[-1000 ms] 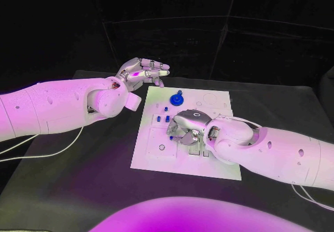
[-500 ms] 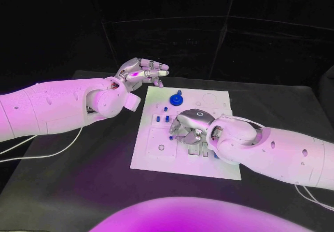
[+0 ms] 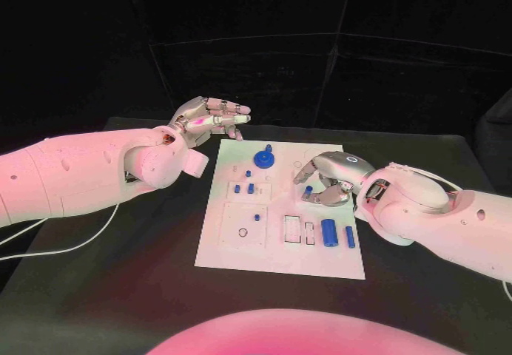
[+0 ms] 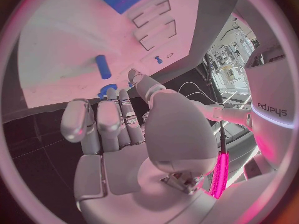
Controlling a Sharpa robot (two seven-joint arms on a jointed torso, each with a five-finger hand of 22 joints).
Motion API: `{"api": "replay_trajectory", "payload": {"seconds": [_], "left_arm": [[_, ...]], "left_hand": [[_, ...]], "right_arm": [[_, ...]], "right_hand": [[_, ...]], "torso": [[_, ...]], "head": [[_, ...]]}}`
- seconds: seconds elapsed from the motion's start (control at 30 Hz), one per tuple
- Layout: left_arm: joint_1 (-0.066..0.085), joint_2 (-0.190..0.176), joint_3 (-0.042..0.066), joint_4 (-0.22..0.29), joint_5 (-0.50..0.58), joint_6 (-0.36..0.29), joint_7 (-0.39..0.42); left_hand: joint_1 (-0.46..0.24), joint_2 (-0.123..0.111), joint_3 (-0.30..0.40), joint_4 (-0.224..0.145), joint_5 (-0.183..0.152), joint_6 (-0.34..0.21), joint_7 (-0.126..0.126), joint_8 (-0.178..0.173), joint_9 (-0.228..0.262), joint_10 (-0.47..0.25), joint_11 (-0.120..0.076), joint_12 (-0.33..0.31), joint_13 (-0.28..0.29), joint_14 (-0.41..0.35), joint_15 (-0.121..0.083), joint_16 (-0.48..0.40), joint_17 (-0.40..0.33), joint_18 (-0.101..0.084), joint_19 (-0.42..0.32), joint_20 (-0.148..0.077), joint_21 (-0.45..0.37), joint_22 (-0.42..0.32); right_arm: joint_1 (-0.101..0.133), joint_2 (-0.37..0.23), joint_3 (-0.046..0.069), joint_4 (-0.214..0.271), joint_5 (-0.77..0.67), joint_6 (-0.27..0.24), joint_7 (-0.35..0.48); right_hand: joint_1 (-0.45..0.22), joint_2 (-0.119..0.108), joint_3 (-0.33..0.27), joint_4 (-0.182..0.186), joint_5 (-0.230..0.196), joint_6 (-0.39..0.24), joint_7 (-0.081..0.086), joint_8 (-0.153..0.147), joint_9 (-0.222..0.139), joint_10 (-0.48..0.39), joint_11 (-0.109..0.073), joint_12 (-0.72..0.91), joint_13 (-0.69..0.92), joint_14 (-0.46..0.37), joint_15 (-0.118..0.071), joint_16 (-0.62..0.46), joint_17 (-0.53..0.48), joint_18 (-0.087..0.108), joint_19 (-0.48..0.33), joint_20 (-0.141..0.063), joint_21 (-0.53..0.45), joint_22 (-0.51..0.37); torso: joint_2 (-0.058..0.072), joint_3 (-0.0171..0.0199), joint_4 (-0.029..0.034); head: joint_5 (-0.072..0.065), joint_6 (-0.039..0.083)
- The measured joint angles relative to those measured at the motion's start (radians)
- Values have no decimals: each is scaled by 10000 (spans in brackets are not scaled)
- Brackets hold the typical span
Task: Assemble the parts on the task board
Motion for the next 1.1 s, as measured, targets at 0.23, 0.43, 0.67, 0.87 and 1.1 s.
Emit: {"api": "replay_trajectory", "payload": {"seconds": [0.23,0.43,0.67,0.87,1.1], "left_arm": [[-1,13,-5,-23,0,11,0],[-4,16,-7,-33,0,23,0],[-6,15,-11,-34,1,30,0],[-6,13,-11,-37,1,33,0],[-6,21,-11,-45,2,36,-2]], "left_hand": [[0,0,0,0,0,0,0,0,0,0,0,0,0,0,0,0,1,0,0,0,0,1],[0,0,1,0,0,0,0,0,0,0,0,0,0,0,0,0,1,0,0,0,0,1],[0,0,1,0,0,0,0,0,0,0,0,0,0,0,0,0,2,1,0,0,0,2],[0,0,1,1,0,0,0,0,0,0,0,0,0,0,0,0,2,0,0,0,0,2],[0,0,1,1,0,0,0,0,0,0,0,0,0,0,0,0,2,1,0,0,0,3]], "right_arm": [[111,-272,44,-334,138,158,-234],[126,-119,51,-536,138,314,-314],[127,162,52,-730,122,684,-341],[125,369,47,-800,117,1043,-315],[120,470,42,-877,115,1400,-272]], "right_hand": [[326,46,-838,209,0,-182,-64,0,0,-249,40,211,17,0,0,-53,-117,0,0,0,-55,-75],[536,256,-869,234,0,-182,-64,0,2,-249,40,383,31,0,0,-54,-118,0,0,0,-55,-74],[686,405,-896,262,93,-102,15,0,18,92,-80,753,40,0,-1,-54,-44,1,4,-2,-55,-7],[723,442,-585,264,94,-28,-57,0,17,640,-192,876,17,58,-58,83,114,0,110,-109,3,171],[722,442,-284,261,93,87,-82,0,16,1016,-244,876,11,56,-131,126,193,0,184,-182,52,272]], "torso": [[-2,2,-10],[11,9,17],[21,6,23],[24,7,22],[15,7,6]], "head": [[-104,118],[-136,169],[-66,156],[-44,105],[-18,82]]}}
